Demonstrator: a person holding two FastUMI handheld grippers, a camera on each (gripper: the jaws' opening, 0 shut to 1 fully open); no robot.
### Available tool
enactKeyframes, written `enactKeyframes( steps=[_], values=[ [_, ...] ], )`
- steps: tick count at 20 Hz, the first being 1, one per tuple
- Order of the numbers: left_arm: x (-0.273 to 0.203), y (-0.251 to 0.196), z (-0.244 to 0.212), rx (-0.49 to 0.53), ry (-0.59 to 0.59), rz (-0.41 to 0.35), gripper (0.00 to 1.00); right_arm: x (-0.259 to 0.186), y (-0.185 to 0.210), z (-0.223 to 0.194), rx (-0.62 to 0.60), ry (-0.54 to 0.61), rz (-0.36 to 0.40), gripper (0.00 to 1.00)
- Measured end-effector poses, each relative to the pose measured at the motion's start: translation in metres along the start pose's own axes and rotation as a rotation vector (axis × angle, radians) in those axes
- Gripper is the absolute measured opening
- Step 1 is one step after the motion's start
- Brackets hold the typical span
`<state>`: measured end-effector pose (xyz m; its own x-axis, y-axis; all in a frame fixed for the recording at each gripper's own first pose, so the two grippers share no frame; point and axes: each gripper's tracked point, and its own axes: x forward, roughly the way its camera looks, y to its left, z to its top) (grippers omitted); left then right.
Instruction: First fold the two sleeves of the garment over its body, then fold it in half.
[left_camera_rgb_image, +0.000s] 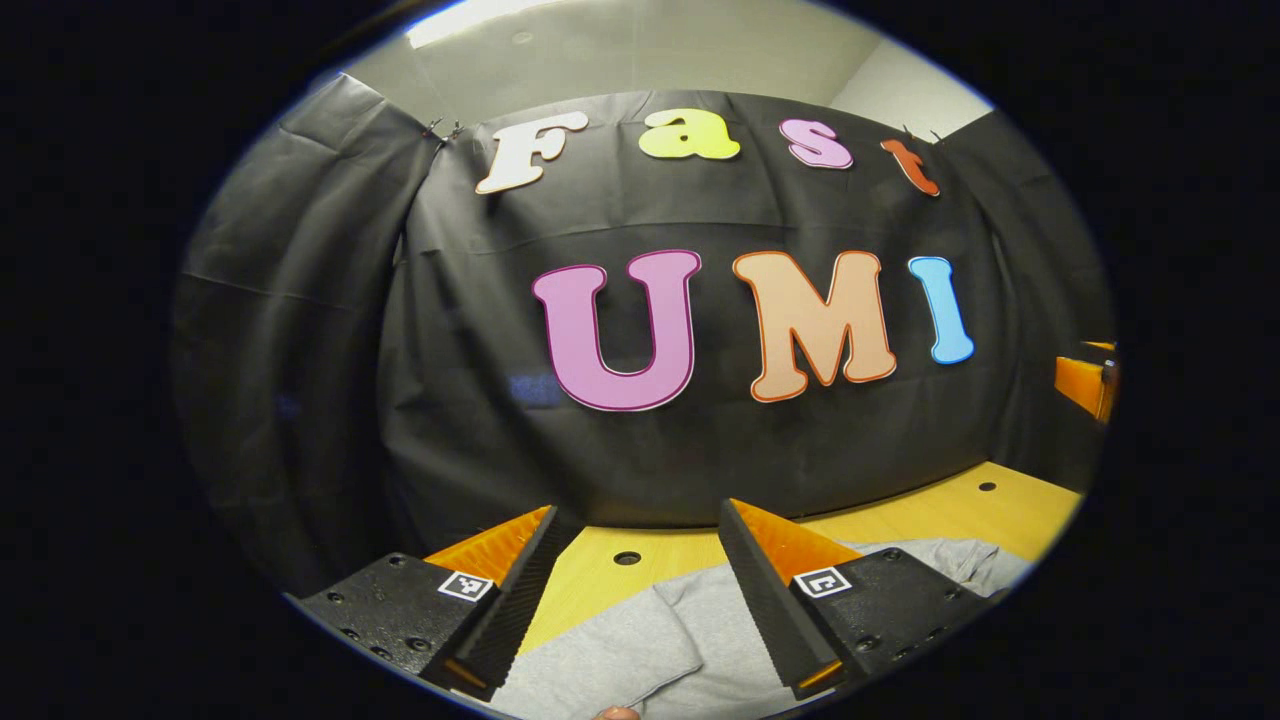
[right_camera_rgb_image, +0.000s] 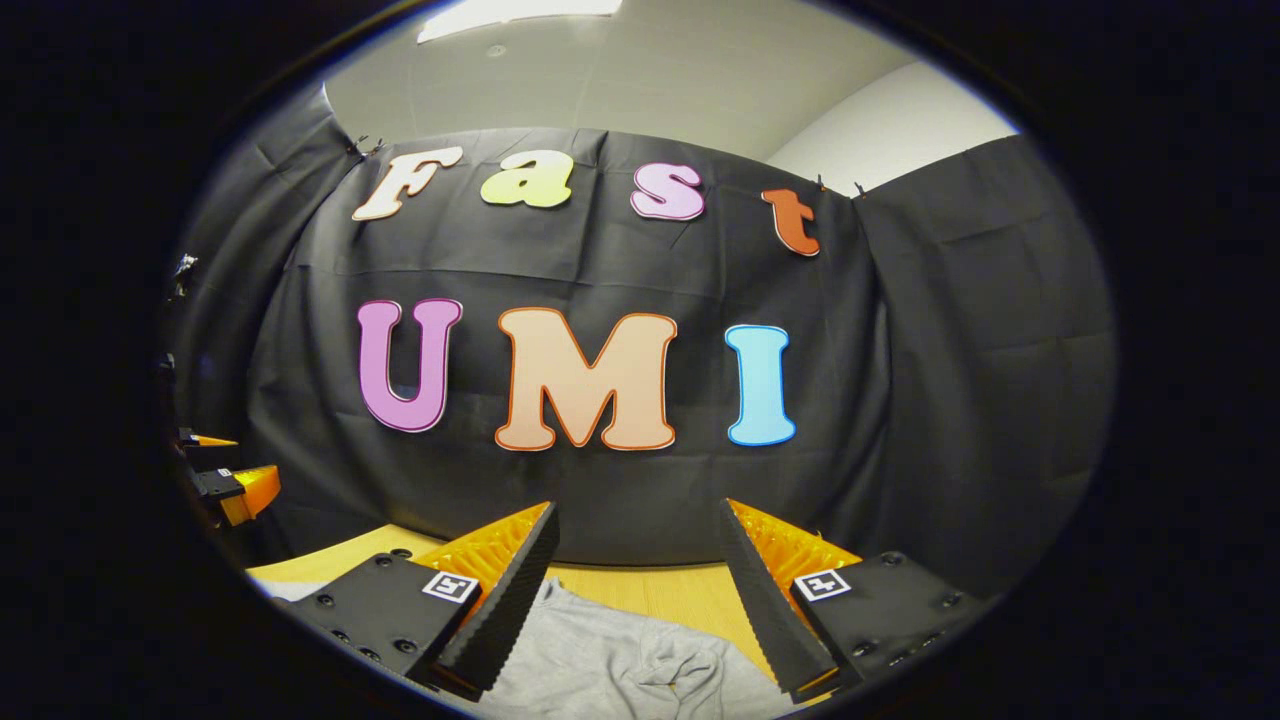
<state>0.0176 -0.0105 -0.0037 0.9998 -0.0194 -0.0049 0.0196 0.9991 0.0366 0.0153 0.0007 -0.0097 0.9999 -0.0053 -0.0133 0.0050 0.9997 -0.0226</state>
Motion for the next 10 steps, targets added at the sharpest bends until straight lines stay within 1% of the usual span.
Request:
enactKeyframes(
  steps=[1, 2, 3, 4, 5, 6, 8, 9, 10],
  values=[
    [0.0, -0.0001, 0.0003, -0.003, -0.001, -0.003, 0.95, 0.0005, 0.0007, -0.0006, -0.005, -0.001, 0.0, 1.0],
    [-0.0001, -0.0014, 0.0007, -0.005, -0.003, -0.004, 0.93, 0.0015, -0.0001, -0.0006, -0.008, -0.002, -0.003, 0.99],
    [0.0011, -0.0022, 0.0016, -0.005, -0.006, -0.005, 0.95, 0.0013, 0.0005, -0.001, -0.01, -0.002, -0.001, 0.99],
    [0.0012, -0.0028, 0.001, -0.003, -0.008, -0.008, 0.95, 0.0014, 0.0023, -0.0017, -0.01, -0.001, 0.004, 0.99],
    [0.0016, -0.0034, 0.0026, -0.001, -0.013, -0.01, 0.95, 0.0017, 0.004, -0.0021, -0.012, 0.001, 0.007, 0.96],
    [0.0018, -0.0037, 0.0046, 0.002, -0.018, -0.011, 0.93, 0.0021, 0.0035, -0.0023, -0.012, 0.002, 0.008, 1.0],
    [0.0003, -0.0028, 0.0071, 0.005, -0.03, -0.012, 0.93, 0.0016, 0.0036, -0.0037, -0.008, 0.004, 0.006, 1.0],
    [-0.0005, -0.0033, 0.0058, 0.009, -0.033, -0.013, 0.96, 0.0018, 0.0024, -0.0033, -0.005, 0.005, 0.003, 1.0],
    [-0.0007, -0.004, 0.0059, 0.013, -0.033, -0.015, 0.93, 0.0007, 0.0006, -0.0054, -0.004, 0.007, -0.001, 1.0]
  ],
)
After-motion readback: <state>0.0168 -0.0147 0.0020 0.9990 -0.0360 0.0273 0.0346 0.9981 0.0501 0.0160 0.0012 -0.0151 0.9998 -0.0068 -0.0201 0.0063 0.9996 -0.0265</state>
